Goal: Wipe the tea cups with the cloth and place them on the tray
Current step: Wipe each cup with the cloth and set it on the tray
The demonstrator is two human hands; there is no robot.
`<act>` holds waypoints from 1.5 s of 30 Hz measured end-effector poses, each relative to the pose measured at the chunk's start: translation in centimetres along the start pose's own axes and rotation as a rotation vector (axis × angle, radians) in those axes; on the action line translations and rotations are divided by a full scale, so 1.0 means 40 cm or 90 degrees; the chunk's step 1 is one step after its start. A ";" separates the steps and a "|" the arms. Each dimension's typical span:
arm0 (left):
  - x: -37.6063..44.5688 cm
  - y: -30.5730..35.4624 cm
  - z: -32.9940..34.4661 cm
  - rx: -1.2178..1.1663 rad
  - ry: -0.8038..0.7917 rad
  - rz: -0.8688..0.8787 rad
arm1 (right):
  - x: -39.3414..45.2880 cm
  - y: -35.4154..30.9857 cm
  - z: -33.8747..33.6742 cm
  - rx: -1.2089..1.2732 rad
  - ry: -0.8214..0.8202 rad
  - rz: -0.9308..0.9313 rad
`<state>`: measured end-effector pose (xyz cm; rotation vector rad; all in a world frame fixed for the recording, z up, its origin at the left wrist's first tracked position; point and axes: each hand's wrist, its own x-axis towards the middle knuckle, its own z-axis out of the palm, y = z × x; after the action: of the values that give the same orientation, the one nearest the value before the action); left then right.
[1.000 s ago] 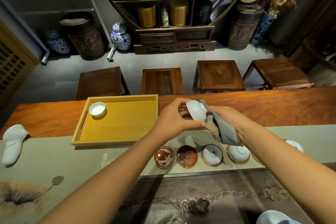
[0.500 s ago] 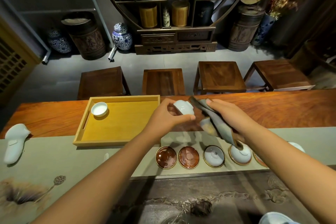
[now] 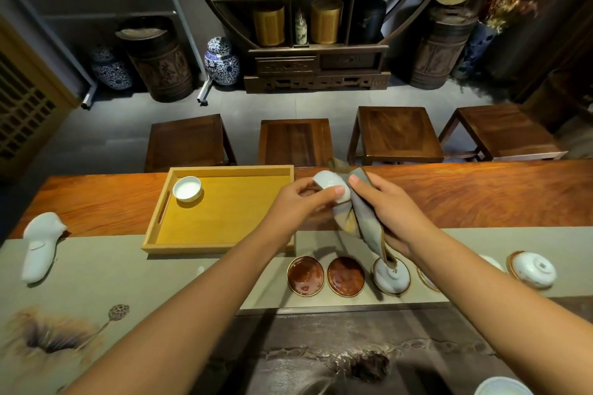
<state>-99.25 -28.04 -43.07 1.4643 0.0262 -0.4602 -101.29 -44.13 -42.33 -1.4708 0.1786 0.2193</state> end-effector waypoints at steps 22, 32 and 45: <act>0.065 -0.023 -0.283 0.514 -0.018 -0.033 | 0.092 0.012 0.114 -0.088 0.070 0.019; 0.184 -0.097 -0.410 0.755 0.123 -0.012 | 0.107 0.037 0.096 -0.104 0.080 0.029; 0.264 -0.142 -0.462 0.849 0.148 -0.026 | 0.101 0.069 0.066 -0.097 0.096 0.056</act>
<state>-86.63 -13.52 -53.81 2.8276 -0.0837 -0.3224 -98.11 -41.10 -45.75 -1.6337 0.3556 0.1969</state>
